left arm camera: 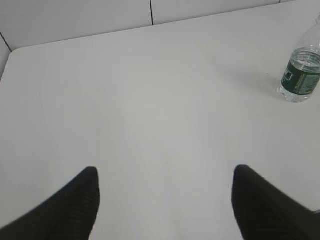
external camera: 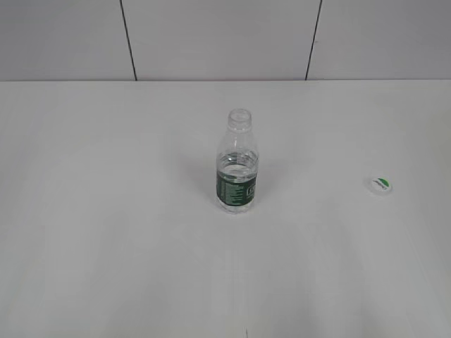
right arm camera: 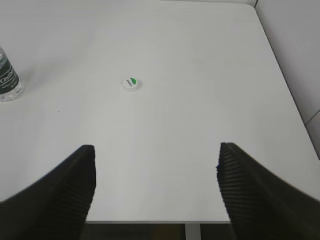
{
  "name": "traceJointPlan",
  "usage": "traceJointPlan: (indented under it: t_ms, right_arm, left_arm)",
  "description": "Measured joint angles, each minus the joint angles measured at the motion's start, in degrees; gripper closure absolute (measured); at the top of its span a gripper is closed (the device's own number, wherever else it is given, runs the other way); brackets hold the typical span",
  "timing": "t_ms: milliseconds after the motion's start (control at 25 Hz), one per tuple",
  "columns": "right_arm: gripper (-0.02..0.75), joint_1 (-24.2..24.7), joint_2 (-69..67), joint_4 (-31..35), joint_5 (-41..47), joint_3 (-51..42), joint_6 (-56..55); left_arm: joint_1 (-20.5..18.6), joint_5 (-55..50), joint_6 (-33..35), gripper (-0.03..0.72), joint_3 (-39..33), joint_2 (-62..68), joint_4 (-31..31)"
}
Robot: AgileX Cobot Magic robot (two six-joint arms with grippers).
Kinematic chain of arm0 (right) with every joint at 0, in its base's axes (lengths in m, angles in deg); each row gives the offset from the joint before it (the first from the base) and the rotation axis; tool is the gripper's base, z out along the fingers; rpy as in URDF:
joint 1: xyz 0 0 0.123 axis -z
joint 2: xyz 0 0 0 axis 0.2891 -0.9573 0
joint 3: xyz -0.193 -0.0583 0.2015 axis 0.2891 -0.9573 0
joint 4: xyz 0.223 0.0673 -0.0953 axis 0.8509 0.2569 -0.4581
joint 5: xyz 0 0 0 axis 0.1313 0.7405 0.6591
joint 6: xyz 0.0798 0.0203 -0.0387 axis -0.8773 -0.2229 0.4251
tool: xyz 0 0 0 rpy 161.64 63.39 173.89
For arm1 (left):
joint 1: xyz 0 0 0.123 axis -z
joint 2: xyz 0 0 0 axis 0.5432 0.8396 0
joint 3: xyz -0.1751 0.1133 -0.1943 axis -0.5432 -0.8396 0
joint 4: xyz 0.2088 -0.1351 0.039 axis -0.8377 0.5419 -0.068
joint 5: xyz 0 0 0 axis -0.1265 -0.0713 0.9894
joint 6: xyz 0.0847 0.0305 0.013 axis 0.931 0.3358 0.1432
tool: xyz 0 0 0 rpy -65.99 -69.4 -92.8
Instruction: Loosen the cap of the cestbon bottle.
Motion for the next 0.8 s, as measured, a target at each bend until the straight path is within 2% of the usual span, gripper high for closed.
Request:
traceJointPlan:
  t_ms: [400, 800]
  right_arm:
    - [0.158, 0.00, 4.01, -0.32, -1.98, -7.26, 0.00]
    - [0.158, 0.00, 4.01, -0.32, -3.25, -7.86, 0.00]
  left_arm:
    - [0.00, 0.05, 0.00, 0.190, 0.00, 0.00, -0.02]
    - [0.00, 0.05, 0.00, 0.190, 0.00, 0.00, -0.14]
